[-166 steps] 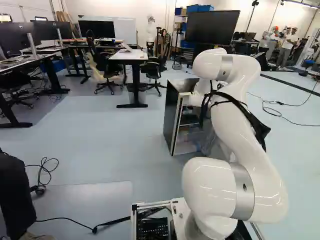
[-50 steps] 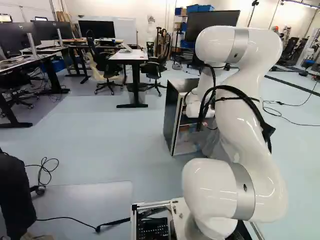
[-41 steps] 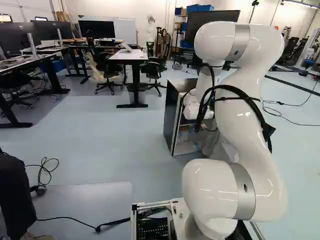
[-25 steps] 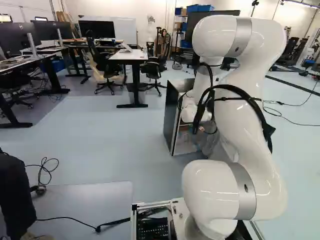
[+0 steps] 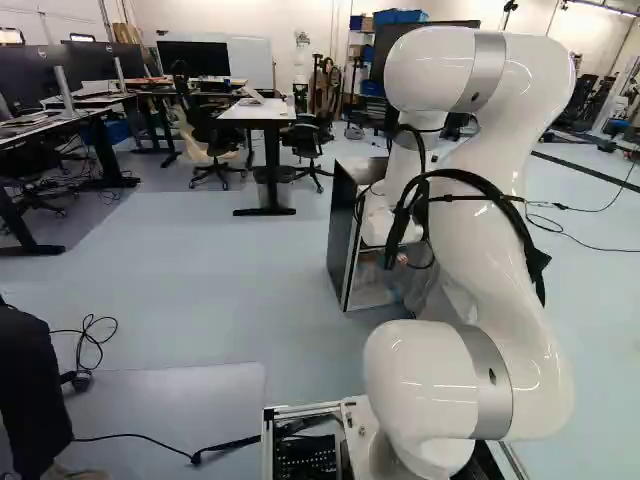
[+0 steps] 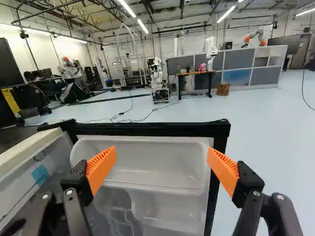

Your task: Open the fridge door

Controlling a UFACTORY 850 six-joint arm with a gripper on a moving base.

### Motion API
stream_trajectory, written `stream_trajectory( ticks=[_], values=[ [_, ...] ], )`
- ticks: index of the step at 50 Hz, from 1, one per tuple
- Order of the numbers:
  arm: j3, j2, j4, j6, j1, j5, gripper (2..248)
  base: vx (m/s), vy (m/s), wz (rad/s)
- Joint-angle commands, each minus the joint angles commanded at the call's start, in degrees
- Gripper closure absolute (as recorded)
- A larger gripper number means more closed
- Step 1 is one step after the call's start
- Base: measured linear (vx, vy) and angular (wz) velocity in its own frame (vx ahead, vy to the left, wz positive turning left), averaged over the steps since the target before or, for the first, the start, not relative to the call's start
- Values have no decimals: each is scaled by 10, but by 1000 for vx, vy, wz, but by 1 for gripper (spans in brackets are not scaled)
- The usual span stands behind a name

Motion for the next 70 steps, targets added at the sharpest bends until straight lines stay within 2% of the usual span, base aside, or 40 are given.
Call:
stream_trajectory(
  ticks=[18,35,53,70],
  values=[
    [16,22,-31,0,5,-15,3,0,0,0],
    [39,55,-80,0,13,-38,3,0,0,0],
    [75,104,-151,0,25,-71,3,0,0,0],
    [118,164,-239,0,39,-113,3,0,0,0]
  ],
)
